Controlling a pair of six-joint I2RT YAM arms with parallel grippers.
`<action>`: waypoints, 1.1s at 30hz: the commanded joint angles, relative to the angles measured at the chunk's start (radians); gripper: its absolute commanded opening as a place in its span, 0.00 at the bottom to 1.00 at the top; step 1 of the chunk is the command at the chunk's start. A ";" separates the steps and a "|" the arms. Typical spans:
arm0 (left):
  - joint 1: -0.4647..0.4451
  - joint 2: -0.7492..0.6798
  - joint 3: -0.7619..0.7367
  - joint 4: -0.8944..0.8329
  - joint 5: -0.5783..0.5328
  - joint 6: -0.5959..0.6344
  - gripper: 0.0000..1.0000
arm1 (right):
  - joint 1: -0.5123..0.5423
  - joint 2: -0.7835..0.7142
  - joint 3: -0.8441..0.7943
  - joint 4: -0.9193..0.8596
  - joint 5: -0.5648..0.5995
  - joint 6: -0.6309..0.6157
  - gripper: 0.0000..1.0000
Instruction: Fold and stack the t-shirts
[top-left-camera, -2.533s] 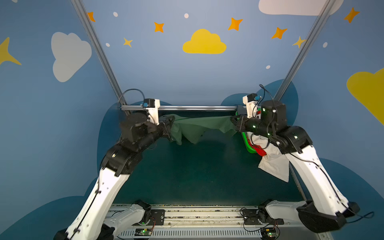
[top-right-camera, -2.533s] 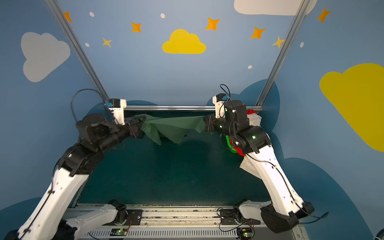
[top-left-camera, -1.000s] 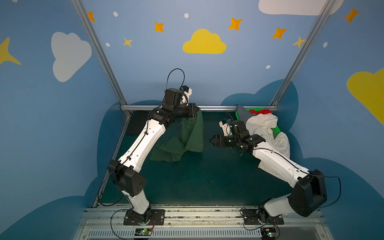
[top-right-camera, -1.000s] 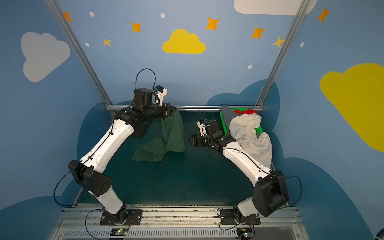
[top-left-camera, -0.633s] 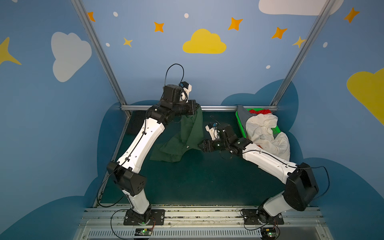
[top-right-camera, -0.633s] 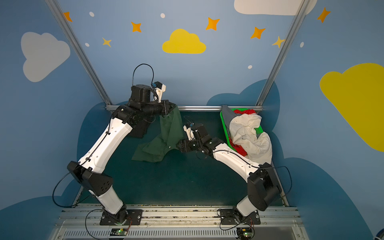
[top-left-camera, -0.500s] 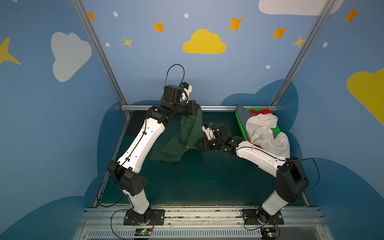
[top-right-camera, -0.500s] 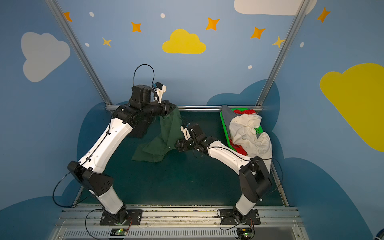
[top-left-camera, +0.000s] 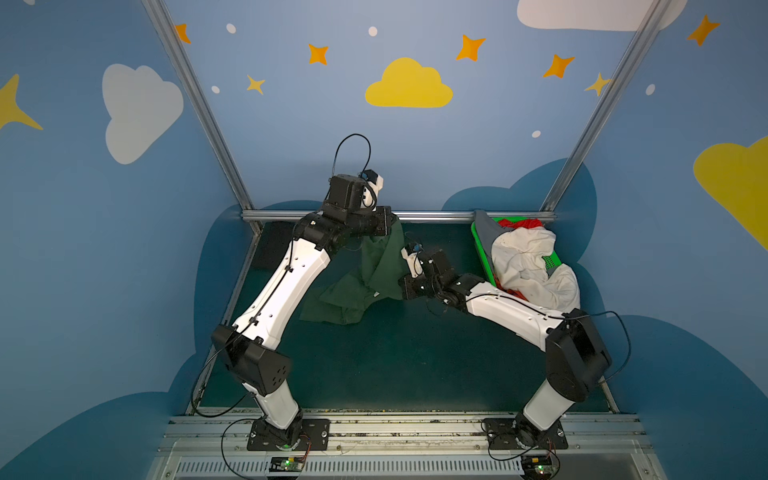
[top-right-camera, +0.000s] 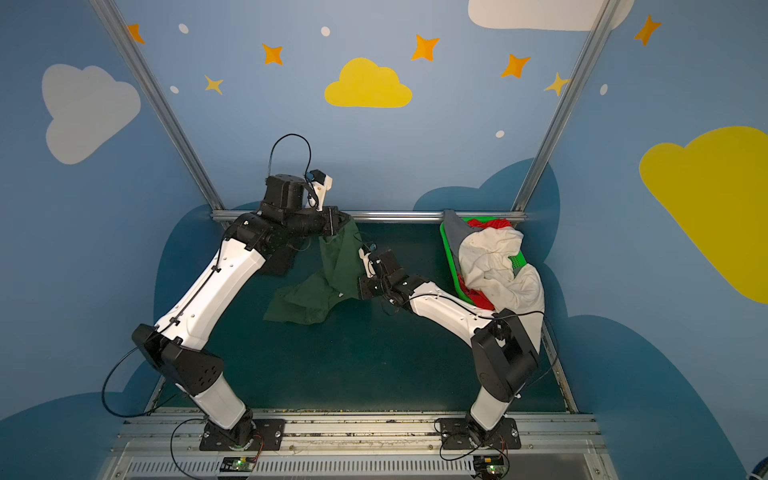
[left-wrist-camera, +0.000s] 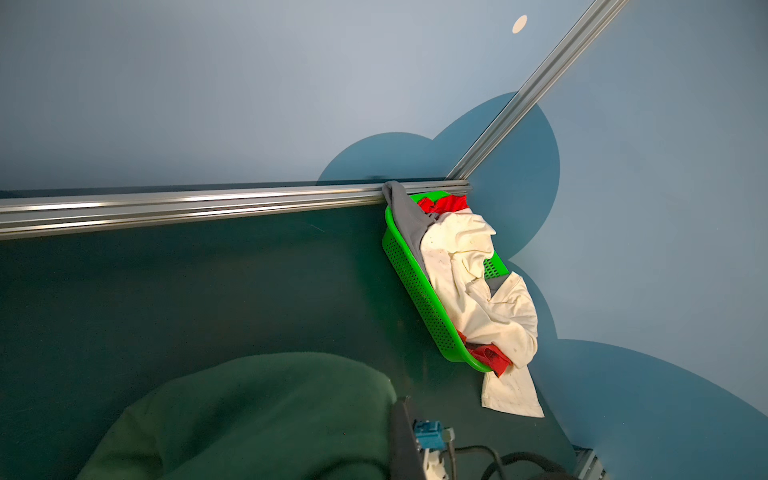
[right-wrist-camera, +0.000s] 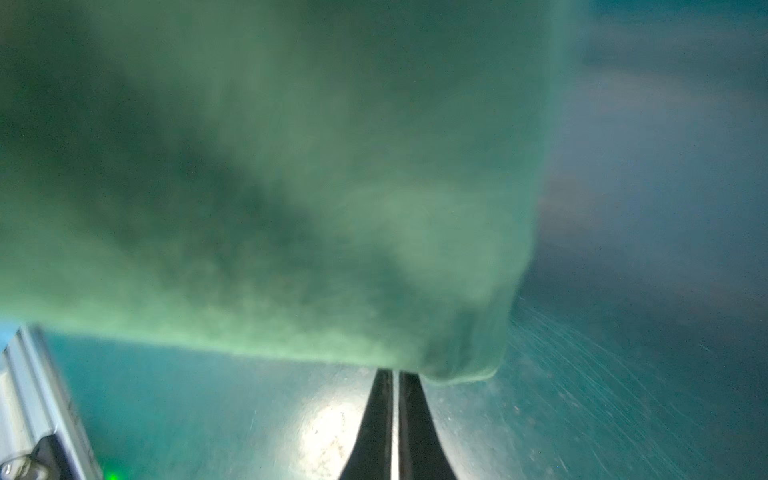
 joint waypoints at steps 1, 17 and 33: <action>0.001 -0.058 -0.010 0.044 -0.010 0.006 0.04 | -0.005 -0.039 -0.003 0.006 0.039 0.019 0.06; 0.002 -0.052 0.022 0.014 -0.093 -0.067 0.04 | 0.099 -0.128 -0.109 0.318 0.023 -0.069 0.63; 0.003 -0.050 0.046 -0.017 -0.139 -0.143 0.04 | 0.196 0.078 0.060 0.478 0.339 -0.087 0.68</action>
